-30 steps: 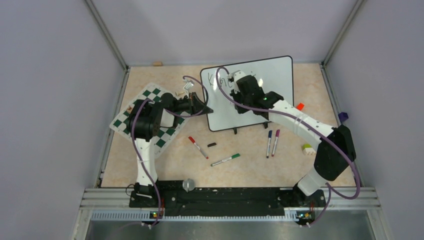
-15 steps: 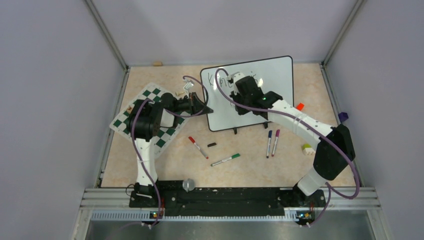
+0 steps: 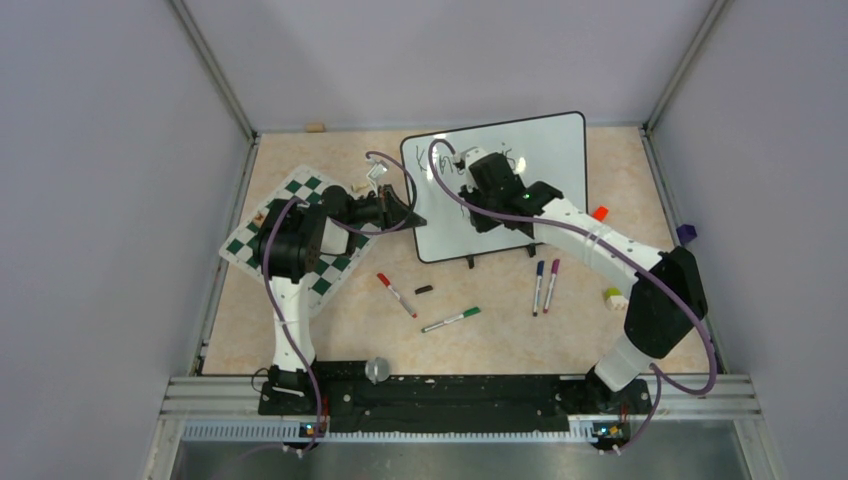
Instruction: Write a sentence on the whiteboard
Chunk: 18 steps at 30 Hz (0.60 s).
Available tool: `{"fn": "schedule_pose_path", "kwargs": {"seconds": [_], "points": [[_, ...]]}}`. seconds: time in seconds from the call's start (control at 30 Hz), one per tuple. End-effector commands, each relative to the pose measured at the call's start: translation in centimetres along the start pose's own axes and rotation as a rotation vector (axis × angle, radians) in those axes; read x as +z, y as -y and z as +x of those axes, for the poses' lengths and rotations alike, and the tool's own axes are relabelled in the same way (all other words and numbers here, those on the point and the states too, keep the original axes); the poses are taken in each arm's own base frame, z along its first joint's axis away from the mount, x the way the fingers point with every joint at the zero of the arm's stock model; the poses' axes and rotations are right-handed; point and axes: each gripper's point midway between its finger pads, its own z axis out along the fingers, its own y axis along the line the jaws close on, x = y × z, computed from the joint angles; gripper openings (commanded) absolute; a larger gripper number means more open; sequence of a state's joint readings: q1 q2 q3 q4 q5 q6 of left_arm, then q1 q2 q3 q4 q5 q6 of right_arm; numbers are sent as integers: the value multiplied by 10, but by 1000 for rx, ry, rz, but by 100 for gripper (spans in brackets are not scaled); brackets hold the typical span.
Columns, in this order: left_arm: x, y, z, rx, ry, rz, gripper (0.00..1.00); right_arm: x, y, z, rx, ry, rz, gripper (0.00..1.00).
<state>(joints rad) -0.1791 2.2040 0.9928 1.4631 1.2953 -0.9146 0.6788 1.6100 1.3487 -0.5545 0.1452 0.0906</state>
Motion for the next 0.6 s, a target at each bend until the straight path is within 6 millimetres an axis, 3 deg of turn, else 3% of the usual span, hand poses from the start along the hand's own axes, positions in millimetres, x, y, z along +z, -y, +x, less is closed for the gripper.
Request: {"fn": "schedule_pose_path", "kwargs": {"seconds": [0.0,0.57], "points": [[6,14,-19,240,18,57,1,1,1,-27,10,66,26,0],[6,15,-19,244,12,62,0,-1,7,-47,11,113,60,0]]}}
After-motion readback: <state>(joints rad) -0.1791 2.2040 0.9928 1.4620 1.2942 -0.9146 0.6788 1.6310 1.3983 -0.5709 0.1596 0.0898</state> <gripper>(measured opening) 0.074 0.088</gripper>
